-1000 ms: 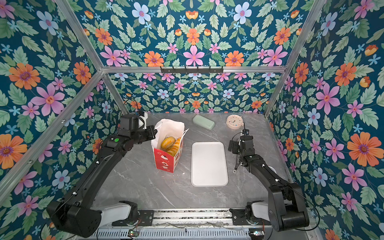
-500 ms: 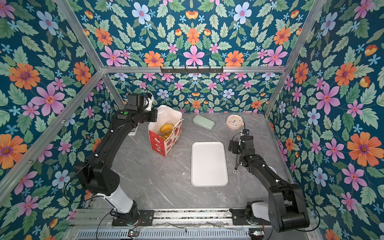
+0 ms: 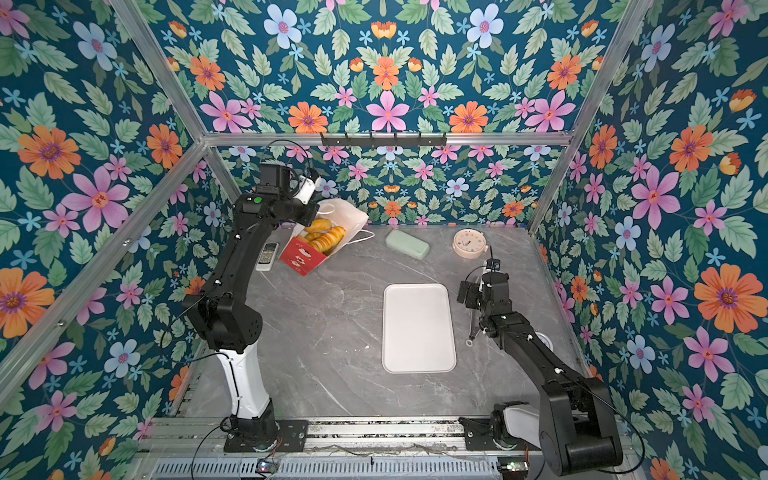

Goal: Take the fake bread out of the paper bag
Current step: 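Tilt the bag toward the tray with left gripper while right lowers to tongs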

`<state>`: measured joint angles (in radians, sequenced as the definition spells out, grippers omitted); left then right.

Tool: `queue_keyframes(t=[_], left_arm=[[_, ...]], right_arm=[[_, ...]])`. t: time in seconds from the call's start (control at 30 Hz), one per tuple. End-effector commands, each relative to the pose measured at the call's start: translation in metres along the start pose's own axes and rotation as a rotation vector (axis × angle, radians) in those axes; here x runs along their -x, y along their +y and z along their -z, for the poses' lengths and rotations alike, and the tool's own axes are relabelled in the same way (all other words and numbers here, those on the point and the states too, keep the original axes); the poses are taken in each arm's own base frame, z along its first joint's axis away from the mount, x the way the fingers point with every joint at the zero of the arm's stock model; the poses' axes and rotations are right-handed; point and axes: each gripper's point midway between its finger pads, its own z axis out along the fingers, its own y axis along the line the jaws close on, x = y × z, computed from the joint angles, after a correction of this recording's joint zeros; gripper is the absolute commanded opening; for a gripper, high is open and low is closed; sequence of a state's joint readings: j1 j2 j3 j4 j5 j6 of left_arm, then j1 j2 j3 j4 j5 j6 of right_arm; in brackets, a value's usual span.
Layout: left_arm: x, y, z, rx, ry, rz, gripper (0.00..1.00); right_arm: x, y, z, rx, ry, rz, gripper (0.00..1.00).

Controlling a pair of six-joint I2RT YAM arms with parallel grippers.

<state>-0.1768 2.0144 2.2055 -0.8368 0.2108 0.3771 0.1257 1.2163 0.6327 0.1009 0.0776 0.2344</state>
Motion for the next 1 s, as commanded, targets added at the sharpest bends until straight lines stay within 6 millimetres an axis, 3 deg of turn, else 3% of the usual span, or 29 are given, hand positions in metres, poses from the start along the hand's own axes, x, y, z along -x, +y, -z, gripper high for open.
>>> queue_keyframes(t=[0.0,0.2,0.4,0.67,0.83,0.97], left_arm=[[-0.007,-0.008,-0.006,-0.033,-0.002,-0.063,0.0],[-0.003,-0.036,0.005,-0.096,-0.067,-0.045,0.0],[0.001,-0.073,0.018,-0.157,-0.126,-0.005,0.0],[-0.021,-0.126,0.01,-0.215,-0.112,0.062,0.0],[-0.031,-0.142,0.012,-0.236,-0.128,0.139,0.0],[-0.033,-0.15,0.021,-0.277,-0.161,0.18,0.0]], right_arm=[[0.002,0.003,0.001,0.015,-0.006,0.0,0.99],[0.0,0.006,0.002,0.031,0.011,-0.009,0.99],[-0.015,0.008,0.003,0.046,0.087,-0.056,0.99],[-0.04,-0.011,0.025,-0.099,0.314,-0.133,0.99],[-0.061,-0.021,0.04,-0.178,0.462,-0.134,0.99],[-0.082,-0.021,0.04,-0.19,0.557,-0.157,0.98]])
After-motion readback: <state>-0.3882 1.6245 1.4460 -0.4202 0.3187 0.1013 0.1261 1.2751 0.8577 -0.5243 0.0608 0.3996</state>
